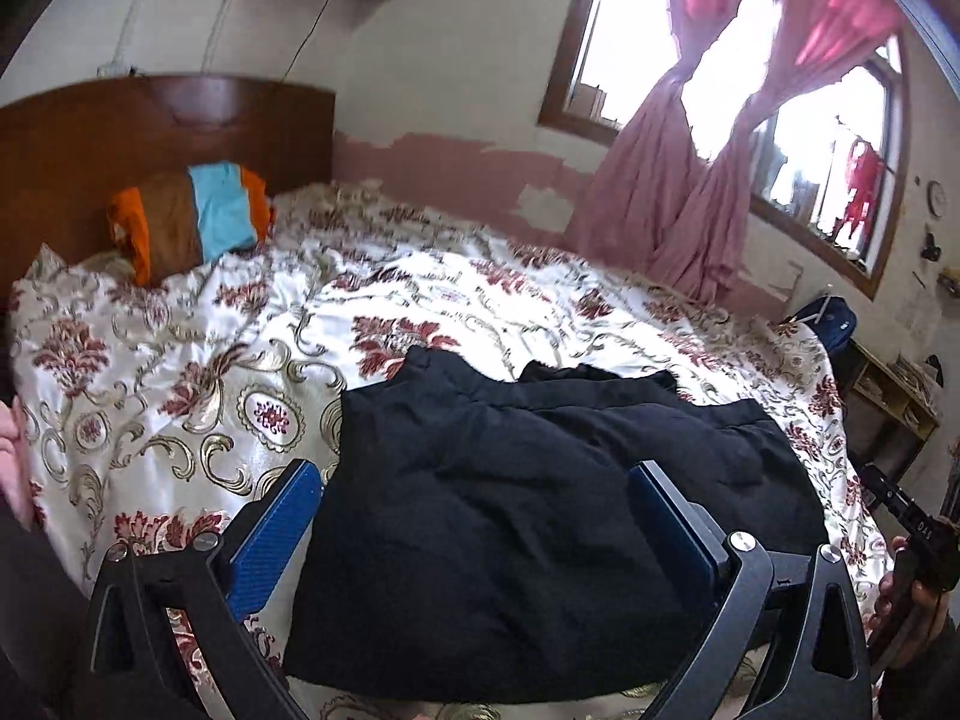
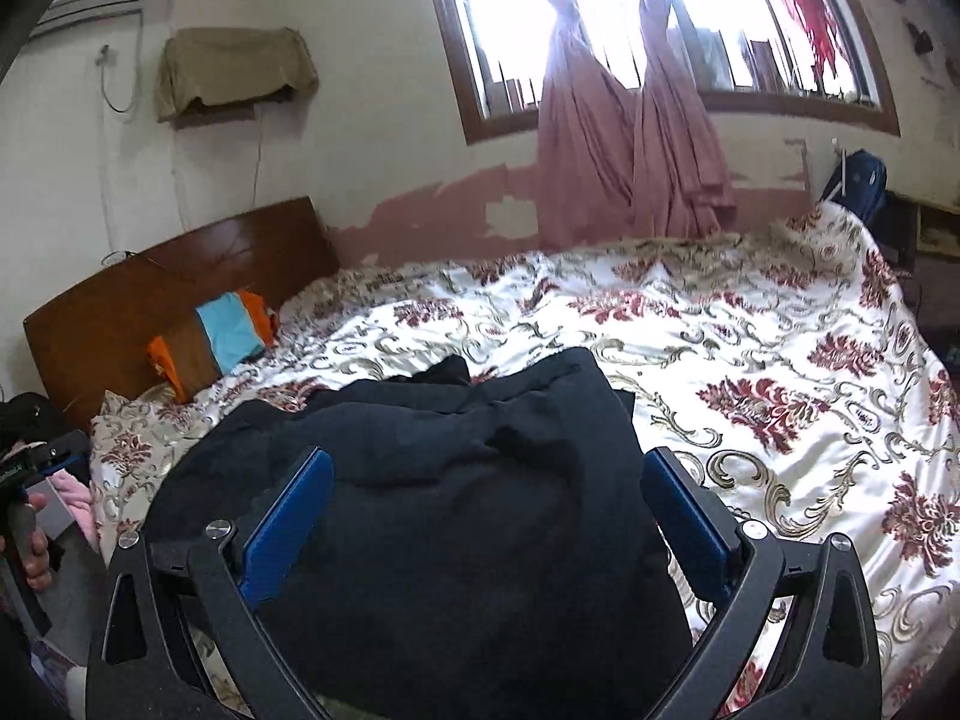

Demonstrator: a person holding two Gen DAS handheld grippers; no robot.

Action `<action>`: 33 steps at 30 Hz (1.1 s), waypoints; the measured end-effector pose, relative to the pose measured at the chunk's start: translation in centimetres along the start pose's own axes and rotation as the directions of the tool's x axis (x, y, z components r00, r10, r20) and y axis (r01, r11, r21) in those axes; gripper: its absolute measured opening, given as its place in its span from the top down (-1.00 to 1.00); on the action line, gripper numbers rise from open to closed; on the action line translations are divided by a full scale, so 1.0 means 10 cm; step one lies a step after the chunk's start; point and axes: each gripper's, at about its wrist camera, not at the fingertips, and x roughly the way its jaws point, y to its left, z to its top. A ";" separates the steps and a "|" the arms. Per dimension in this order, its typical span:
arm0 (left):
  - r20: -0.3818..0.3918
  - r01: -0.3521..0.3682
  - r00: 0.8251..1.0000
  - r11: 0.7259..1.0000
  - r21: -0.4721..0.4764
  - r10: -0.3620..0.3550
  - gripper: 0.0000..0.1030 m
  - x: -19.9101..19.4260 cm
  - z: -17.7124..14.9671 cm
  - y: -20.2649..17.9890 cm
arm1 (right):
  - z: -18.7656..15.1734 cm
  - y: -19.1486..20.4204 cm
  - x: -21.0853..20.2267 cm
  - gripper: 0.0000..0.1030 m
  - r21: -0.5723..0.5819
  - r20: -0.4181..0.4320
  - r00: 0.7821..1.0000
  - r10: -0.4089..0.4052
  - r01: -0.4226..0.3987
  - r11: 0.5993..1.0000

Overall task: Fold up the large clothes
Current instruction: 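Release the jacket and pull both tools back from it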

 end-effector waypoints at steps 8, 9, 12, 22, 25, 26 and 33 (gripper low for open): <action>0.109 -0.048 0.993 0.996 0.079 0.040 -0.99 -0.54 -0.34 -0.35 | -0.23 0.23 -0.60 -0.96 -0.052 0.106 0.994 0.004 0.001 0.999; 0.121 -0.049 0.992 0.996 0.073 0.040 -0.99 -0.62 -0.40 -0.37 | -0.25 0.26 -0.67 -0.96 -0.057 0.120 0.993 0.007 -0.001 0.998; 0.130 -0.035 0.991 0.997 0.061 0.027 -0.99 -0.78 -0.51 -0.42 | -0.33 0.31 -0.92 -0.96 -0.059 0.175 0.984 0.022 -0.011 0.998; 0.183 -0.112 0.979 0.987 0.112 0.091 -1.00 -1.28 -0.86 -0.64 | -0.62 0.48 -1.36 -0.96 -0.049 0.202 0.978 0.054 -0.045 0.998; 0.199 -0.103 0.977 0.989 0.110 0.080 -1.00 -1.40 -0.98 -0.66 | -0.73 0.52 -1.44 -0.96 -0.056 0.195 0.979 0.054 -0.044 0.997; 0.203 -0.100 0.976 0.990 0.104 0.077 -1.00 -1.43 -1.03 -0.67 | -0.77 0.53 -1.47 -0.96 -0.059 0.192 0.980 0.053 -0.042 0.997; 0.219 -0.087 0.974 0.992 0.095 0.064 -1.00 -1.66 -1.31 -0.70 | -1.01 0.63 -1.64 -0.96 -0.082 0.128 0.991 0.047 -0.037 0.996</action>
